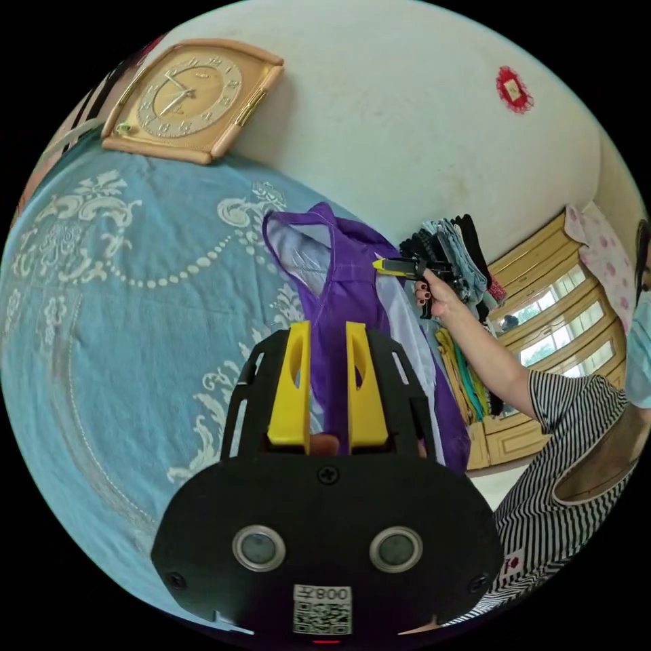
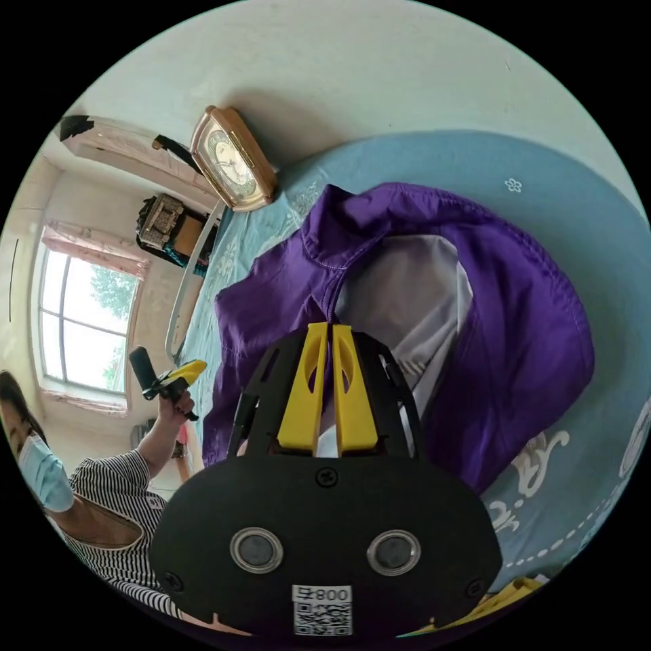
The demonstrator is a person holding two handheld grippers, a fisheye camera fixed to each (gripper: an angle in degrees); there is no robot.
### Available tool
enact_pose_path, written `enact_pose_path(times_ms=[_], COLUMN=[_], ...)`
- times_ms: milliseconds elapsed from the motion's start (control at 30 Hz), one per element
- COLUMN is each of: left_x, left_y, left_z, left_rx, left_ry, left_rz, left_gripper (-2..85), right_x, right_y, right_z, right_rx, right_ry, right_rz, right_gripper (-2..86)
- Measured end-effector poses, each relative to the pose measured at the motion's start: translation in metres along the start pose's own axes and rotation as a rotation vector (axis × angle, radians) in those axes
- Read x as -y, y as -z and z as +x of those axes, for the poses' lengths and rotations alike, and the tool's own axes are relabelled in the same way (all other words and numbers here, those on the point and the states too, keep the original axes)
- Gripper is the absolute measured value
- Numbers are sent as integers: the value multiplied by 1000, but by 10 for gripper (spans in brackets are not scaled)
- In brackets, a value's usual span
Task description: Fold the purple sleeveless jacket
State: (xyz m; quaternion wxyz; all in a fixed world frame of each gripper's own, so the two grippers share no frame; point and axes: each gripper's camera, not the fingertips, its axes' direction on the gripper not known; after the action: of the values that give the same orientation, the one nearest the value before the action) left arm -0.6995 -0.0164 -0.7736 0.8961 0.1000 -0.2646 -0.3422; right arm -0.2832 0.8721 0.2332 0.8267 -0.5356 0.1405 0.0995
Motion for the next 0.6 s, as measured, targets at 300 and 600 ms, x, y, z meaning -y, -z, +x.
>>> enact_pose_path(times_ms=[300, 600], left_x=[-52, -67], left_y=[10, -2], left_z=[-5, 73], left_rx=[21, 59], left_ry=[116, -38], left_rz=[-101, -132], left_gripper=[84, 9], right_x=[-21, -25], right_y=[37, 5], right_z=[-62, -289], right_rx=[-20, -46], right_ry=[-28, 470], right_rz=[68, -32], right_gripper=[49, 56])
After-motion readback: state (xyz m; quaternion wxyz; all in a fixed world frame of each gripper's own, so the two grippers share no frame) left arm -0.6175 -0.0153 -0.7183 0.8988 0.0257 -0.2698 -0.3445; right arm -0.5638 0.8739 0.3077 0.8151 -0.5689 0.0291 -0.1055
